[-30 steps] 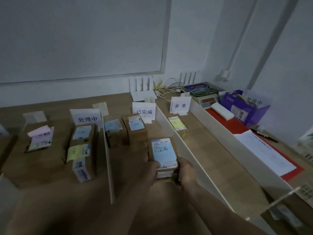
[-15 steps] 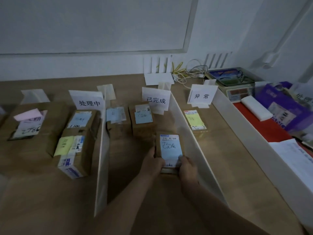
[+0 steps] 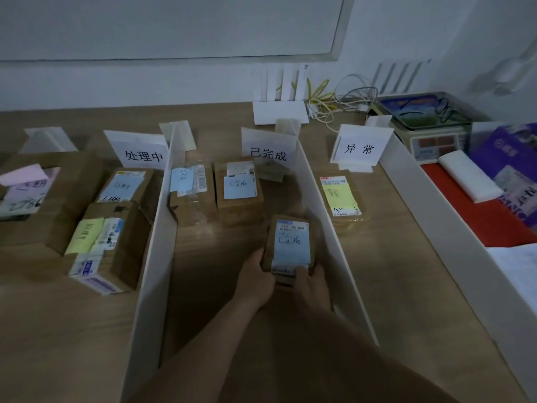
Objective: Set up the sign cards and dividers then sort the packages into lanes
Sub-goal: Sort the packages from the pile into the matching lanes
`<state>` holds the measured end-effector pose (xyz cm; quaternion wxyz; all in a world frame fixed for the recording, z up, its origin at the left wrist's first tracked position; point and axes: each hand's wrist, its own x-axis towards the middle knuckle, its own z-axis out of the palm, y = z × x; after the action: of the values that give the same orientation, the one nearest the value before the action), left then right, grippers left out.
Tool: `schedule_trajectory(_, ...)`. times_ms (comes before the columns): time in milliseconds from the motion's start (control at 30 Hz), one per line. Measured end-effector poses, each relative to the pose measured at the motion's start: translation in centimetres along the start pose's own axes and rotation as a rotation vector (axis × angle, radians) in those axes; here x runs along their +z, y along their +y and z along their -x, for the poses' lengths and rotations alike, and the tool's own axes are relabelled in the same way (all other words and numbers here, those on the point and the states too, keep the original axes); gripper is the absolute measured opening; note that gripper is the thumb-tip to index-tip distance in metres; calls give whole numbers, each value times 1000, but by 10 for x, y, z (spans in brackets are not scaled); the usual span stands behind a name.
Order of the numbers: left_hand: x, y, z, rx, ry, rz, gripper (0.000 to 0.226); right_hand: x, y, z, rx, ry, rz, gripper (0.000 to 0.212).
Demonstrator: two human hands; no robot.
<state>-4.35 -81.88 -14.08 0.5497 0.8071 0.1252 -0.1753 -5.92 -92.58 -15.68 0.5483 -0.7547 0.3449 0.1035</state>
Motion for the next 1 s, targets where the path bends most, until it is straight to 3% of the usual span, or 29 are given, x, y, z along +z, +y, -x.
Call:
schedule_trajectory(300,2,1,-24,-6,84,-235,62,8,-17,-17,87,83,-200,56)
schedule_trajectory(467,7,5,-37,22,126,-149,53,11,-27,-22,76,148,-284,52)
schedule_trajectory(633,11,4,-49,33,186,-79,28,11,-39,-28,54,179,-343,51)
schedule_trajectory(1000,10,8,-72,79,163,-66,16,21,-62,-49,-3,96,-342,27)
